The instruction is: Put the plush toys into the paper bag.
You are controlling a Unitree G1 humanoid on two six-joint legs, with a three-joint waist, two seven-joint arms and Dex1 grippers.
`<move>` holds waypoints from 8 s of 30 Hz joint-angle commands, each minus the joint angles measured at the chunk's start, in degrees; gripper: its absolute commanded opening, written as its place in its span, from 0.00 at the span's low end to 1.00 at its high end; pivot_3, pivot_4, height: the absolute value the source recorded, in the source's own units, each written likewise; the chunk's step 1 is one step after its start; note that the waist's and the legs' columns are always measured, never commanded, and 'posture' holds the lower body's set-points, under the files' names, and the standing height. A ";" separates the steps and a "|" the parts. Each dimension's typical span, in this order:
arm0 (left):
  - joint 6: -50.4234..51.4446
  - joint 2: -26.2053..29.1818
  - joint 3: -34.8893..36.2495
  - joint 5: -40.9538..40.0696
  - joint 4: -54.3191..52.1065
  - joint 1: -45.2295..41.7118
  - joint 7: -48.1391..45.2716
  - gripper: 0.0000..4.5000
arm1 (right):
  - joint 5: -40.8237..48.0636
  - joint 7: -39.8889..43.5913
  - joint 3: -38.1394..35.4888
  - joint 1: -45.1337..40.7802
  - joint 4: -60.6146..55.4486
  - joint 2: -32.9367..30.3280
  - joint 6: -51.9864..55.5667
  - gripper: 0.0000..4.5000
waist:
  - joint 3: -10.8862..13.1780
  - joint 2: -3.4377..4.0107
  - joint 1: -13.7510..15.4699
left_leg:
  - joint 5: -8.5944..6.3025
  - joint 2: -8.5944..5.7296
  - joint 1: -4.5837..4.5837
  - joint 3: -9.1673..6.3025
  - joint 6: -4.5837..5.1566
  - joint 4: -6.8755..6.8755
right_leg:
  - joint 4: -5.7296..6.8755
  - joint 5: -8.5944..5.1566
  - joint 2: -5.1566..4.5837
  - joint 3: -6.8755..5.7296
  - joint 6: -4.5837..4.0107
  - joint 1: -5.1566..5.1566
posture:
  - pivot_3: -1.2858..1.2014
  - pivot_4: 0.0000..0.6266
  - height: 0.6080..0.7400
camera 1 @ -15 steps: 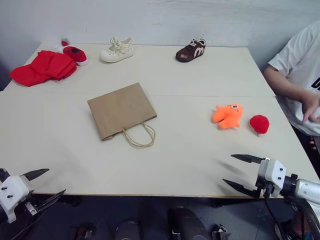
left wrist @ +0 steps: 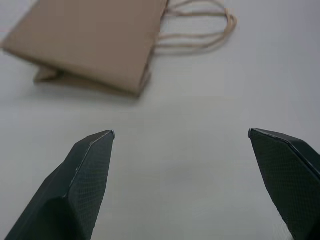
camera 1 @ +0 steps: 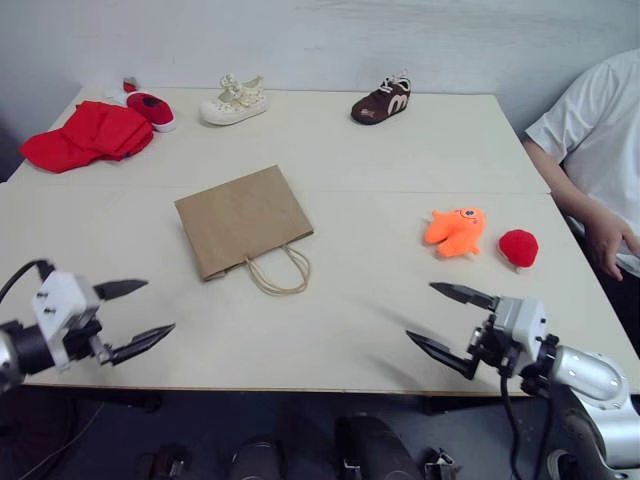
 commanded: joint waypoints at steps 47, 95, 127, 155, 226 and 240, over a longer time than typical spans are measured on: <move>-36.47 -16.59 -39.81 31.18 47.24 -54.97 -5.07 0.60 | -3.28 -11.77 4.36 -0.17 -8.89 5.51 3.72 1.00 | 0.03 -0.02 0.15 | 0.00 -0.03 -0.20 0.21 0.04 0.33 | 0.17 -0.05 0.11 0.11 0.16 -0.23 | 0.52 0.24 1.00; -44.14 -12.64 -39.38 29.20 44.93 -53.33 -10.25 0.89 | -3.14 -8.64 10.13 -7.71 -5.93 7.11 7.82 0.00 | 0.05 0.01 0.10 | -0.03 -0.02 -0.36 0.08 0.09 0.50 | 0.16 -0.06 0.08 0.03 0.19 -0.26 | 0.52 0.24 1.00; -46.62 -17.54 -39.96 29.28 52.23 -55.60 -8.05 0.04 | -2.57 -9.88 9.37 -6.48 -6.52 6.56 8.11 0.00 | 0.05 0.01 0.11 | -0.04 -0.01 -0.37 0.07 0.10 0.51 | 0.17 -0.06 0.07 -0.02 0.19 -0.26 | 0.52 0.24 1.00; 8.77 -23.51 -27.17 -9.84 8.92 -43.21 -8.39 0.01 | -16.33 -11.16 27.76 -34.42 19.53 20.27 12.07 0.00 | 0.07 0.05 -0.06 | -0.06 0.02 -1.02 -0.21 0.13 1.10 | 0.40 -0.05 -0.01 -0.16 0.21 -0.68 | 0.52 0.24 1.00; 20.30 -20.49 -23.97 -15.47 15.23 -47.18 -10.61 0.00 | 2.00 -18.30 -22.01 6.46 5.50 7.42 6.57 0.97 | 0.14 0.24 -0.85 | -0.06 -0.04 -0.88 0.08 0.05 0.92 | 0.60 -0.06 0.07 0.28 0.23 -0.85 | 0.52 0.24 1.00; 20.62 -20.84 -23.63 -15.51 12.09 -45.41 -8.96 0.00 | -6.26 -19.34 -0.79 -42.66 42.06 -7.19 35.31 0.97 | 0.33 0.52 -0.25 | -0.03 -0.04 -1.05 0.10 0.07 0.92 | 0.52 -0.07 0.11 0.32 0.24 -1.03 | 0.52 0.24 1.00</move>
